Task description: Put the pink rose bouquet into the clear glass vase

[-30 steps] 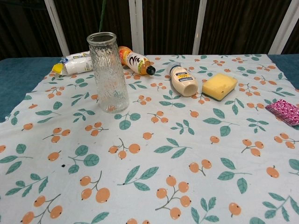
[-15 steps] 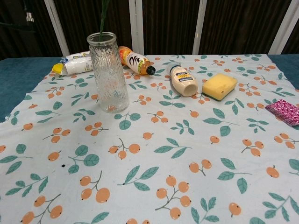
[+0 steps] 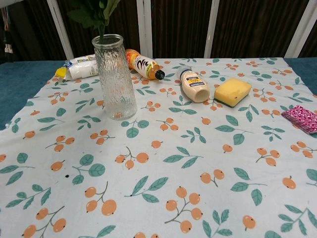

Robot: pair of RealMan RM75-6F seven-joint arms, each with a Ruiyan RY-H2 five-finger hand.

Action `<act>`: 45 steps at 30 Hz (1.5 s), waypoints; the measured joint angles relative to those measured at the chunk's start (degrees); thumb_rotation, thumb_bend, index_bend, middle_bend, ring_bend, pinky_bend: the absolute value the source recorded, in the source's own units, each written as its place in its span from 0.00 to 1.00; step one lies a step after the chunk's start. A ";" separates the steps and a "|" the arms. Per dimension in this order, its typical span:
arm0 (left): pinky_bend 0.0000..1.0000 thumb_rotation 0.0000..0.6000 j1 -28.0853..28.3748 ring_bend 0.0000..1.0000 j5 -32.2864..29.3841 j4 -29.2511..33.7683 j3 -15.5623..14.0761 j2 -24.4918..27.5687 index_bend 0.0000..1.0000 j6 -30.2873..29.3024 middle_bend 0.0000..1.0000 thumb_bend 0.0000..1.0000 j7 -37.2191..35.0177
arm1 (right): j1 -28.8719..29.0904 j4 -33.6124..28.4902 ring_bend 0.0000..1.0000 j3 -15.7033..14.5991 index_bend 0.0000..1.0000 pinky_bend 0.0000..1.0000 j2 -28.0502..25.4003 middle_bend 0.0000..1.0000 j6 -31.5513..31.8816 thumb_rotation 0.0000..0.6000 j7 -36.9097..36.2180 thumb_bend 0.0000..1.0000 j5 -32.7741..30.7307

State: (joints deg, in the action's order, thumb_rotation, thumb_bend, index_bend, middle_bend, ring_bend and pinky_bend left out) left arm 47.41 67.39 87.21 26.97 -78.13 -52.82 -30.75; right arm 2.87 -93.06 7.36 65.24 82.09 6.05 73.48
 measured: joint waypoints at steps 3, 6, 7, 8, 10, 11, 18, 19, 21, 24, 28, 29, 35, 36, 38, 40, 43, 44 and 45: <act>0.10 1.00 -0.14 0.00 0.03 -0.36 -1.31 1.18 0.26 2.75 0.14 0.27 -0.30 | -0.03 -0.17 0.00 -0.23 0.13 0.09 -0.12 0.03 0.08 1.00 -0.48 0.23 0.70; 0.08 1.00 -0.13 0.00 -0.13 -0.44 -2.42 2.73 0.22 5.79 0.11 0.25 -0.58 | -0.01 -0.23 0.00 -0.36 0.13 0.09 -0.16 0.03 0.23 1.00 -0.74 0.23 1.27; 0.07 1.00 -0.09 0.00 -0.15 -0.37 -2.69 3.33 0.21 6.62 0.11 0.24 -0.63 | 0.00 -0.23 0.00 -0.38 0.13 0.09 -0.14 0.03 0.26 1.00 -0.83 0.23 1.38; 0.06 1.00 -0.04 0.00 -0.15 -0.25 -2.91 3.97 0.20 7.29 0.10 0.23 -0.65 | 0.02 -0.24 0.00 -0.40 0.13 0.09 -0.13 0.03 0.24 1.00 -0.89 0.23 1.42; 0.05 1.00 0.07 0.00 -0.15 0.24 -3.28 5.32 0.17 8.39 0.09 0.21 -0.50 | 0.06 -0.27 0.00 -0.44 0.13 0.09 -0.10 0.03 0.17 1.00 -0.98 0.23 1.53; 0.05 1.00 0.11 0.00 -0.17 0.44 -3.43 5.81 0.15 8.74 0.09 0.20 -0.24 | 0.09 -0.29 0.00 -0.46 0.13 0.09 -0.09 0.03 0.15 1.00 -1.02 0.23 1.61; 0.04 1.00 0.07 0.00 -2.47 3.04 -5.29 10.92 0.11 10.61 0.09 0.17 7.78 | -0.06 -0.93 0.00 -0.86 0.13 0.09 -0.37 0.03 0.45 1.00 -1.64 0.23 2.65; 0.04 1.00 0.01 0.00 -3.12 3.49 -5.64 11.61 0.11 10.61 0.09 0.17 9.44 | -0.12 -1.04 0.00 -0.89 0.13 0.09 -0.43 0.03 0.57 1.00 -1.78 0.23 2.78; 0.04 1.00 -0.19 0.00 -4.72 4.61 -6.58 13.20 0.10 10.31 0.09 0.17 13.71 | -0.24 -1.29 0.00 -0.96 0.13 0.09 -0.60 0.03 0.86 1.00 -2.13 0.23 3.19; 0.04 1.00 -0.51 0.00 -7.36 6.55 -8.24 15.59 0.10 9.26 0.09 0.17 20.77 | -0.42 -1.65 0.00 -1.05 0.13 0.09 -0.84 0.03 1.43 1.00 -2.66 0.23 3.93; 0.04 1.00 -0.98 0.00 -12.13 10.78 -10.61 19.29 0.14 6.40 0.10 0.18 31.53 | -0.54 -1.97 0.00 -1.24 0.13 0.09 -1.06 0.03 1.67 1.00 -3.05 0.23 4.49; 0.04 1.00 -1.14 0.00 -13.26 12.17 -11.18 20.28 0.16 5.39 0.11 0.19 34.08 | -0.54 -1.99 0.00 -1.26 0.13 0.09 -1.07 0.03 1.66 1.00 -3.11 0.23 4.54; 0.04 1.00 -4.62 0.00 -16.44 24.24 -15.13 26.34 0.20 -5.38 0.15 0.21 45.69 | -0.64 -2.32 0.00 -1.37 0.13 0.09 -1.36 0.03 2.05 1.00 -4.04 0.23 5.43; 0.04 1.00 -6.13 0.00 -15.81 25.83 -16.09 26.81 0.20 -8.43 0.15 0.21 46.44 | -0.68 -2.41 0.00 -1.43 0.13 0.09 -1.43 0.03 2.22 1.00 -4.17 0.23 5.78; 0.04 1.00 -9.04 0.00 -13.83 27.42 -17.76 26.90 0.20 -13.48 0.14 0.21 47.01 | -0.76 -2.53 0.00 -1.56 0.13 0.09 -1.54 0.03 2.54 1.00 -4.27 0.23 6.33; 0.04 1.00 -13.26 0.00 -9.99 28.27 -20.07 26.11 0.20 -19.93 0.14 0.21 47.11 | -0.82 -2.60 0.00 -1.78 0.13 0.09 -1.61 0.03 2.82 1.00 -4.22 0.23 7.03; 0.04 1.00 -20.03 0.00 -2.33 27.50 -23.68 23.21 0.20 -29.67 0.14 0.21 46.72 | -0.84 -2.49 0.00 -2.10 0.13 0.09 -1.57 0.03 3.35 1.00 -4.26 0.23 8.50; 0.04 1.00 -22.18 0.00 0.18 26.75 -24.80 21.96 0.20 -32.53 0.13 0.21 46.56 | -0.83 -2.38 0.00 -2.19 0.13 0.09 -1.54 0.03 3.55 1.00 -4.30 0.23 9.01; 0.04 1.00 -25.09 0.00 3.43 25.33 -26.29 20.08 0.20 -36.13 0.13 0.21 46.33 | -0.82 -2.18 0.00 -2.33 0.13 0.09 -1.50 0.03 3.84 1.00 -4.37 0.23 9.75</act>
State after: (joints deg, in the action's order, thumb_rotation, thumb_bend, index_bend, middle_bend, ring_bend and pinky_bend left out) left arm 22.32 70.82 112.54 0.68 -58.05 -88.94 15.57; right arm 2.05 -95.25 5.03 63.75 85.92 1.67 83.24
